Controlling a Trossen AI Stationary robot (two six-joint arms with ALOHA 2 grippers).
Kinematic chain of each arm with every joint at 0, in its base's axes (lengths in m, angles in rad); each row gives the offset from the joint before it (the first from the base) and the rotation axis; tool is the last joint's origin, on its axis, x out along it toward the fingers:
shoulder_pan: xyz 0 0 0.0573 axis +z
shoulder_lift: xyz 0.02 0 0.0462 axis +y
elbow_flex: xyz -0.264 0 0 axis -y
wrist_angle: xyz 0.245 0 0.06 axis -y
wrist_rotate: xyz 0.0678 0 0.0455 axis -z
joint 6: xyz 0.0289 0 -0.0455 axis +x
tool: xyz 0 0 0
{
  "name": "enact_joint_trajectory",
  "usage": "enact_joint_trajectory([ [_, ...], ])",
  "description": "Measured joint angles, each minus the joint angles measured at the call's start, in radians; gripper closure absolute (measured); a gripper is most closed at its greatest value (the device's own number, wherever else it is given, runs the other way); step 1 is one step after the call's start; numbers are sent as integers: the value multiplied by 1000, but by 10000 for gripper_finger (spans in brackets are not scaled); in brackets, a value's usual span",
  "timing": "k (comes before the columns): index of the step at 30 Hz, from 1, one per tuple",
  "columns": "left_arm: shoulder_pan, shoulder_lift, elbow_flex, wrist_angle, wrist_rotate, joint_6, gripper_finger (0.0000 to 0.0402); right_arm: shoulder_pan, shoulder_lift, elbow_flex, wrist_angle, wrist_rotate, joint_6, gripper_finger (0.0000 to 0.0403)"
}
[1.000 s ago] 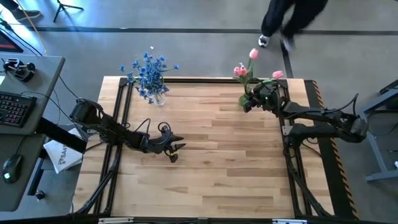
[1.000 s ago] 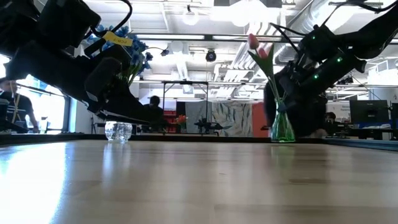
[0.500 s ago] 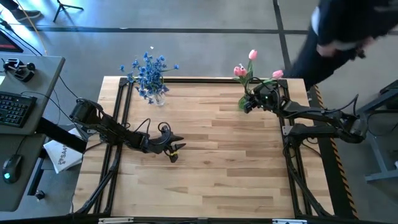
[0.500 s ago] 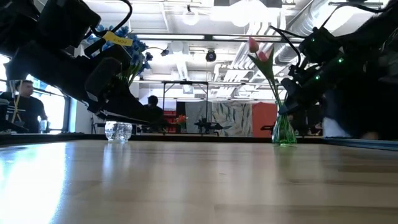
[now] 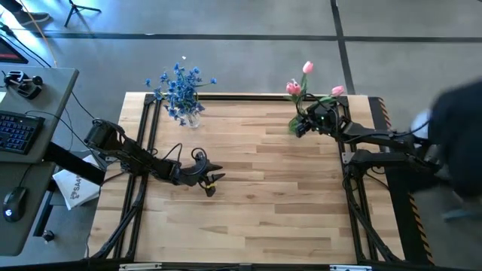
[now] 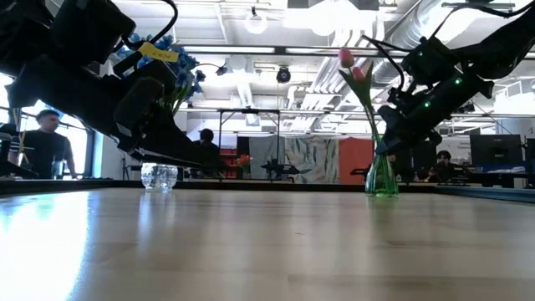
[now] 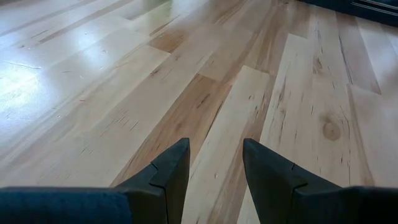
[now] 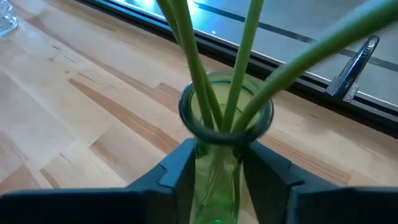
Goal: Sort flowers into vase by color
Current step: Move the green vase to the top right of the table
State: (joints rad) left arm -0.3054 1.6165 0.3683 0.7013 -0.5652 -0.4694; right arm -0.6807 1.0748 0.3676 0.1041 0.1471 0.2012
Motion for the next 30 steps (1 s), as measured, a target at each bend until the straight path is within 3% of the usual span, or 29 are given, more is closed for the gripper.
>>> enact_joint_trajectory([
  [8, 0, 0, 0, 0, 0, 0, 266, 0, 0, 0, -31, -10, -39, 189],
  [12, 0, 0, 0, 0, 0, 0, 266, 0, -1, 0, -78, -22, -50, 161],
  [30, 0, 0, 0, 0, 1, -2, 266, 14, -3, 0, -354, -125, -55, 160],
])
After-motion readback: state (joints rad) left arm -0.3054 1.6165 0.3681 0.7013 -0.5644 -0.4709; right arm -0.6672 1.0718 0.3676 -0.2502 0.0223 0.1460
